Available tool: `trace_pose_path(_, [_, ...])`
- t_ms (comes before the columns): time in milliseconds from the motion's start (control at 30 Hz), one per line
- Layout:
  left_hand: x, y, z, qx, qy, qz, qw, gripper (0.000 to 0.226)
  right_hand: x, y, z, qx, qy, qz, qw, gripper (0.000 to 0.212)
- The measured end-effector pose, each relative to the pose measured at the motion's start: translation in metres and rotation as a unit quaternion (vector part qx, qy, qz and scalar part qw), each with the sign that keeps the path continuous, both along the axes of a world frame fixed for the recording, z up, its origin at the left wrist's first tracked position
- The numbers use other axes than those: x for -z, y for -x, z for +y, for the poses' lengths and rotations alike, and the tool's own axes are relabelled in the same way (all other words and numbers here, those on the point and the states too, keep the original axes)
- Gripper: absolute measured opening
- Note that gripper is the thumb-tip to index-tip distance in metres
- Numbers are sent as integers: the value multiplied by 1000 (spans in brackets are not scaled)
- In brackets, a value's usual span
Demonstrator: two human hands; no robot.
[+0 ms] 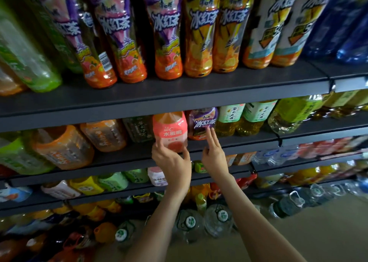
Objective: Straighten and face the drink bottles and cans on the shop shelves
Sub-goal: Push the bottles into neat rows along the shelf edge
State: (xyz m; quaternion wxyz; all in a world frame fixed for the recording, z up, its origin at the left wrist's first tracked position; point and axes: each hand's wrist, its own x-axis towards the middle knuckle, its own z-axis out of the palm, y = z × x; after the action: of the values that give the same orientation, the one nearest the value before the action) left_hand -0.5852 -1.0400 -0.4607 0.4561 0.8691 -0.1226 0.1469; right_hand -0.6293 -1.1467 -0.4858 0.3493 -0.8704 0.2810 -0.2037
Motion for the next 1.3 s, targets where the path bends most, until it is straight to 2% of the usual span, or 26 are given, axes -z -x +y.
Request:
trace_pose_path(67, [-3, 11, -6, 42, 3, -14, 999, 59, -8, 10, -2, 18, -9, 4, 1000, 65])
trace_pose_path(200, [-20, 36, -24, 179, 24, 68, 981, 32, -24, 51, -26, 116, -69, 12, 991, 58])
trace_pose_path(300, [-31, 52, -47, 238, 5, 105, 965, 26, -34, 84, -64, 208, -99, 4, 973, 55])
trace_pose_path(433, [-44, 78, -89, 279, -29, 128, 951, 21, -47, 118, -119, 266, -129, -9, 955, 54])
trace_pose_path(533, [-51, 100, -132, 294, -39, 149, 943, 21, -54, 137, -161, 258, -117, -23, 959, 50])
trace_pose_path(600, [-54, 114, -164, 289, -31, 155, 944, 24, -56, 147, -191, 239, -115, -23, 964, 54])
trace_pose_path(767, [-60, 139, -244, 245, -35, 198, 948, 42, -57, 161, -253, 158, -150, 3, 976, 62])
trace_pose_path(833, [-62, 143, -268, 221, -40, 218, 950, 55, -58, 162, -270, 122, -151, 15, 981, 57])
trace_pose_path(967, [-66, 142, -303, 189, -65, 236, 951, 73, -60, 158, -291, 90, -155, 16, 984, 32])
trace_pose_path(1300, [-36, 136, -331, 150, -57, 136, 978, 51, -35, 153, -300, 77, -83, -45, 993, 29])
